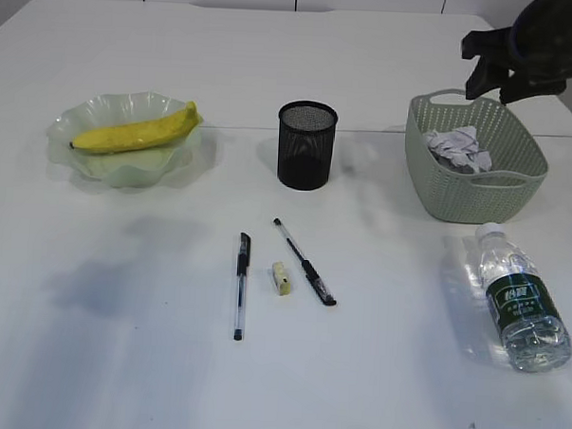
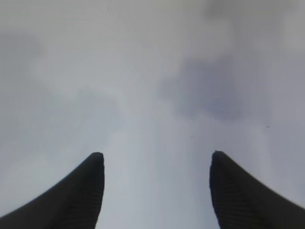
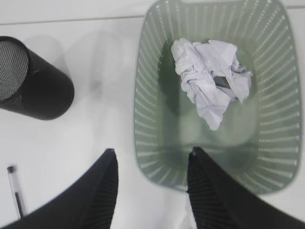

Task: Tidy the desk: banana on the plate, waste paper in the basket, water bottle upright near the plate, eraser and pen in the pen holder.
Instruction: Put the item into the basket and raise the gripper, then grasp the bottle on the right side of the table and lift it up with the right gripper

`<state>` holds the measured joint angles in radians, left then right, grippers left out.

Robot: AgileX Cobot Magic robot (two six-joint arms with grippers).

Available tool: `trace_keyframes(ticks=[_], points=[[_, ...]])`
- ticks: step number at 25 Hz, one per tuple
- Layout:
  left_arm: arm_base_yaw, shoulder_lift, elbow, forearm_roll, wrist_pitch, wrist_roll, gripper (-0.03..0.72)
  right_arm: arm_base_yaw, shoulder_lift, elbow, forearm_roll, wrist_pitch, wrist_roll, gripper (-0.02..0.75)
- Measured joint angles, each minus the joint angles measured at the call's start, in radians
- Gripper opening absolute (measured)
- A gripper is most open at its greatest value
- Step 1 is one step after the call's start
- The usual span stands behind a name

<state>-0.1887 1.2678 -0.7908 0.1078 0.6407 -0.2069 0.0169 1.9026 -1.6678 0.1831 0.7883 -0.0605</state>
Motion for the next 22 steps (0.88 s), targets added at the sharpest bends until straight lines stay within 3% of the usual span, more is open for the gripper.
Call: trace_keyframes(ticks=[12,22], points=[[0.000,0.000,0.000,0.025,0.059,0.000,0.484,0.000,-0.195,0.000,-0.097,0.348,0.033,0.361],[0.000,0.000,0.000,0.000,0.111,0.019,0.484,0.000,-0.250,0.156,-0.106,0.441,0.037,0.361]])
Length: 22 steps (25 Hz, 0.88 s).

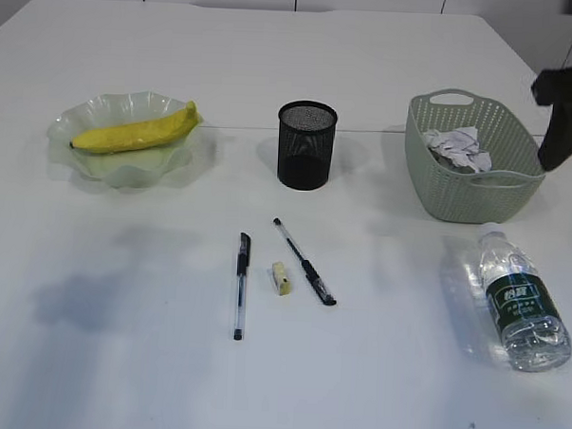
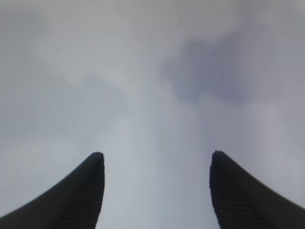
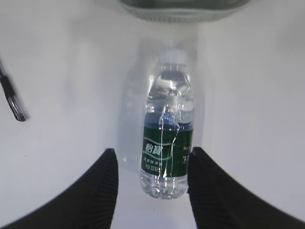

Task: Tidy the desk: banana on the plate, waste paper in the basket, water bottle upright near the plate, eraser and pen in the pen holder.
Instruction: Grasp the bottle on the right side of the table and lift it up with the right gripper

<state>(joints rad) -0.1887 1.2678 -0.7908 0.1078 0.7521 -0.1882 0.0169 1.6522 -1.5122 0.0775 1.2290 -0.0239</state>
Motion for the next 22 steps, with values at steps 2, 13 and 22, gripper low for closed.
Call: trace_keyframes(ticks=[2,13,22], points=[[0.000,0.000,0.000,-0.002,0.004,0.004,0.484,0.000,0.000,0.056,-0.002,-0.016,0.000,0.361],[0.000,0.000,0.000,-0.015,0.004,0.007,0.483,0.000,0.088,0.144,-0.006,-0.119,0.000,0.524],[0.000,0.000,0.000,-0.019,-0.029,0.007,0.476,0.000,0.198,0.144,-0.007,-0.209,0.002,0.546]])
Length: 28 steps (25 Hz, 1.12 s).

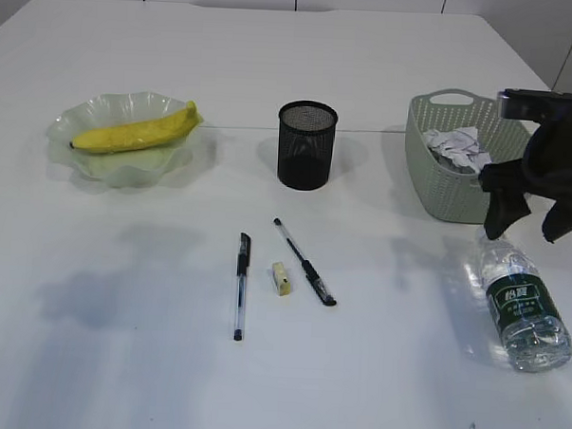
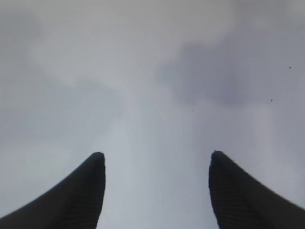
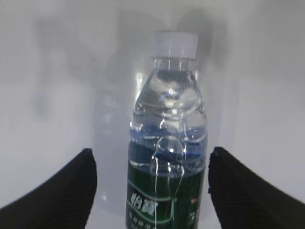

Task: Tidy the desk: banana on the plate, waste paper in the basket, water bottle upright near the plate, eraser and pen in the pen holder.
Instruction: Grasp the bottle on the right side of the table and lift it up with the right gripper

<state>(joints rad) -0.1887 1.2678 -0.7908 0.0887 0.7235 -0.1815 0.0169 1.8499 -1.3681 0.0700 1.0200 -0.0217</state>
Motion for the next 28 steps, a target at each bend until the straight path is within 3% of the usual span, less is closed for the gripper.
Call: trace_keyframes(ticks=[6,28], points=[[0.000,0.000,0.000,-0.002,-0.008,0.000,0.470,0.000,0.049,-0.004,-0.017,-0.089,-0.008,0.576],[0.000,0.000,0.000,-0.009,-0.075,0.000,0.468,0.000,0.202,-0.043,-0.025,-0.090,-0.010,0.601]])
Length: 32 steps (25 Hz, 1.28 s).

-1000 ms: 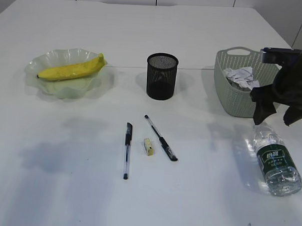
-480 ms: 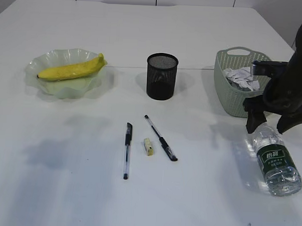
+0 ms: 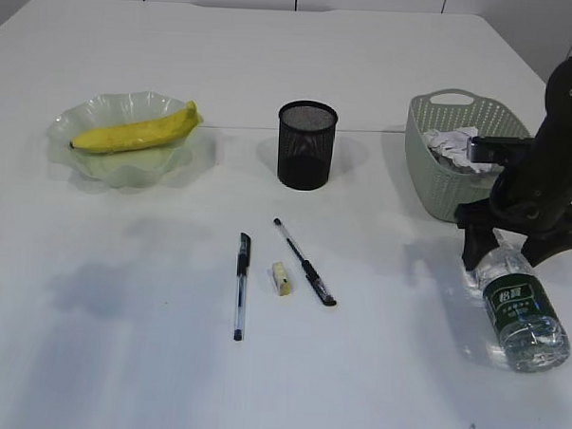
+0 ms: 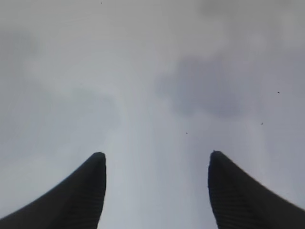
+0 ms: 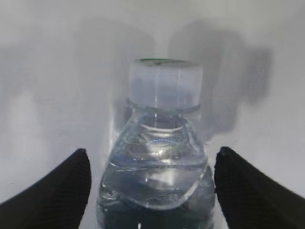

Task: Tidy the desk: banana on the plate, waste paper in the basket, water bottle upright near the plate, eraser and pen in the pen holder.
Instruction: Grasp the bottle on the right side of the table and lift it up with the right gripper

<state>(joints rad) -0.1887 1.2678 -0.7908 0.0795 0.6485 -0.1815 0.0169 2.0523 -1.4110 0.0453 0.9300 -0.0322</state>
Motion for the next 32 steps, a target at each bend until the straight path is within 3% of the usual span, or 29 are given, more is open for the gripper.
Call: trace_keyframes(ticks=[9,17,32], points=[[0.000,0.000,0.000,-0.002,0.000,0.000,0.467,0.000,0.017,0.000,0.000,0.009,0.014,0.575],[0.000,0.000,0.000,-0.002,-0.002,0.000,0.467,0.000,0.021,-0.005,0.000,0.030,0.022,0.431],[0.000,0.000,0.000,-0.010,-0.002,0.000,0.465,0.000,-0.067,-0.005,0.000,0.080,0.024,0.422]])
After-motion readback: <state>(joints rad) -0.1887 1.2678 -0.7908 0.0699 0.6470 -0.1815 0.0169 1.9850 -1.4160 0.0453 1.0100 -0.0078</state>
